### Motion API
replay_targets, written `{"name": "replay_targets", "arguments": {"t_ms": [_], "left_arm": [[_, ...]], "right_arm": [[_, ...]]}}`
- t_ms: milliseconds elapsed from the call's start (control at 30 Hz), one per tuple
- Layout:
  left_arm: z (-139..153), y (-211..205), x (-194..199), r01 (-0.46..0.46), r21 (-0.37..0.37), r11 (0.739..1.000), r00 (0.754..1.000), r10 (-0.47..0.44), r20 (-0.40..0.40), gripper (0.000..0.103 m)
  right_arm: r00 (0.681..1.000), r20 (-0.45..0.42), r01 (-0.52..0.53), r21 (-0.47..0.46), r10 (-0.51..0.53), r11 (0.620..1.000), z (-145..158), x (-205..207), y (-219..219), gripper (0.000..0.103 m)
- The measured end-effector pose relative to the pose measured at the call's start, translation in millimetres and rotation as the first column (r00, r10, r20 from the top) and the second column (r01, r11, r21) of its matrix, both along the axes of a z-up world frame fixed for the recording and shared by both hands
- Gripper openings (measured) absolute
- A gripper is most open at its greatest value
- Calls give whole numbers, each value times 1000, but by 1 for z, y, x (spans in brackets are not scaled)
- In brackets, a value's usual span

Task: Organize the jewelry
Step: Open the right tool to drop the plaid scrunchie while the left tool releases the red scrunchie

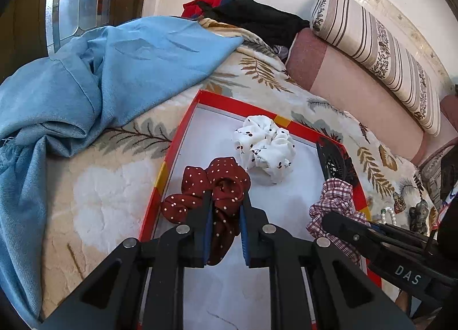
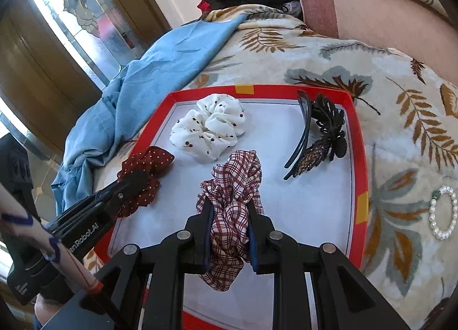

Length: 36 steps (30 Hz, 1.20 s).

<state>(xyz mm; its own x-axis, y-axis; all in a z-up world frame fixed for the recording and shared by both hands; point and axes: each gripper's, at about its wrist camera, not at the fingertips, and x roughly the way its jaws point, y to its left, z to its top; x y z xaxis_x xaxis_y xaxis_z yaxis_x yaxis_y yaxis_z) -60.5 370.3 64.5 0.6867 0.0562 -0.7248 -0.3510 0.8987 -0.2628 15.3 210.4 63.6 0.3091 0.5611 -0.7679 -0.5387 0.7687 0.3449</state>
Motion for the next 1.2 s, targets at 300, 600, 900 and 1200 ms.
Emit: {"name": "replay_targets", "arguments": {"t_ms": [300, 600, 900, 1200], "left_arm": [[-4, 2, 6, -4, 2, 1000, 1000, 4, -5, 15], [-5, -3, 8, 9, 29, 1000, 1000, -9, 3, 26], [-1, -2, 3, 3, 23, 1000, 1000, -4, 20, 32], [13, -7, -11, -7, 16, 1000, 999, 6, 53, 40]], "right_arm": [[1000, -1, 11, -11, -11, 1000, -4, 6, 6, 23], [999, -13, 33, -17, -33, 999, -12, 12, 8, 26], [998, -32, 47, 3, -47, 999, -10, 12, 3, 41], [998, -23, 64, 48, -63, 997, 8, -1, -13, 43]]}}
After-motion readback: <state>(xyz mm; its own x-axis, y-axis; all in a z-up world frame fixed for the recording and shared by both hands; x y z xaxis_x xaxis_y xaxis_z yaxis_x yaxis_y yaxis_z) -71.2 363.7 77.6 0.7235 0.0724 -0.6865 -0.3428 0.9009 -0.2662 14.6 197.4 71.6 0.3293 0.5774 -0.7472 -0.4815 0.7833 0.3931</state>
